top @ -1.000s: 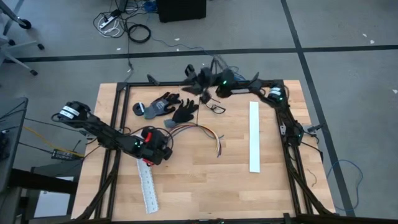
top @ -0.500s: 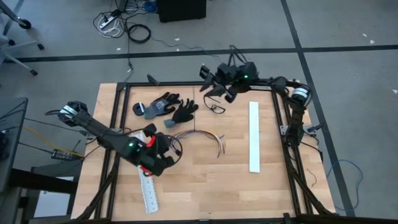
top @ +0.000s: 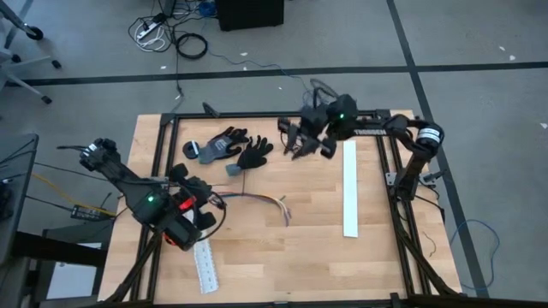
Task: Ziptie cables
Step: Wrap the cables together using the black zip
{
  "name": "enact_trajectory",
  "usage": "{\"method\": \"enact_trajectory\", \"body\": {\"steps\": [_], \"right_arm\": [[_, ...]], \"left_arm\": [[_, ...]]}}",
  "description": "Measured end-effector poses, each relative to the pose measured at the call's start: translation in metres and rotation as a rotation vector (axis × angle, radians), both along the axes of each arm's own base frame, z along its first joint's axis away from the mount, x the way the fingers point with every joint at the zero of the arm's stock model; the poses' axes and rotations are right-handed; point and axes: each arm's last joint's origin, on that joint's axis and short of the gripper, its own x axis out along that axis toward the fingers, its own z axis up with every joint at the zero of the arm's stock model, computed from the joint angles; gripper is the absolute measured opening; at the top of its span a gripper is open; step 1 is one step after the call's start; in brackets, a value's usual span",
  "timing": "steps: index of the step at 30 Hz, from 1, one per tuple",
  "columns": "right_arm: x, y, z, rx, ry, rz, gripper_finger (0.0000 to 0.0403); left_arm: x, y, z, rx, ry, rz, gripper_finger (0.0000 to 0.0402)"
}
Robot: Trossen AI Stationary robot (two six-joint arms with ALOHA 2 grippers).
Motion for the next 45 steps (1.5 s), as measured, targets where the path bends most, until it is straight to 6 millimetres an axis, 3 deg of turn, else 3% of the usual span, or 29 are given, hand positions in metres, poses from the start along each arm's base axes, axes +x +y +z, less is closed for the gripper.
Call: {"method": "enact_trajectory", "body": {"steps": [9,15,19,25,28,37,45], "right_arm": [[0.006,0.052,-0.063,-0.005,0.014,0.019,0.0118],[0.019,0.114,-0.120,-0.136,0.107,-0.163,0.0118],[0.033,0.161,-0.141,-0.350,0.203,-0.358,0.0118],[0.071,0.218,-0.152,-0.593,0.070,-0.218,0.0118],[0.098,0.230,-0.155,-0.715,-0.003,-0.165,0.0119],[0.182,0.240,-0.129,-0.932,-0.089,-0.077,0.0119],[0.232,0.248,-0.148,-1.041,-0.177,-0.053,0.0119]], "left_arm": [[0.004,-0.001,-0.007,0.030,0.050,-0.027,0.0000],[0.003,-0.001,-0.007,0.026,0.064,-0.032,0.0000],[0.004,0.001,-0.007,0.032,0.077,-0.037,0.0000],[0.009,0.009,-0.007,0.047,0.091,-0.014,0.0000],[0.012,0.014,-0.007,0.051,0.099,0.007,0.0000],[0.013,0.027,-0.001,0.044,0.105,0.028,0.0000],[0.007,0.030,0.004,0.039,0.099,0.010,0.0000]]}}
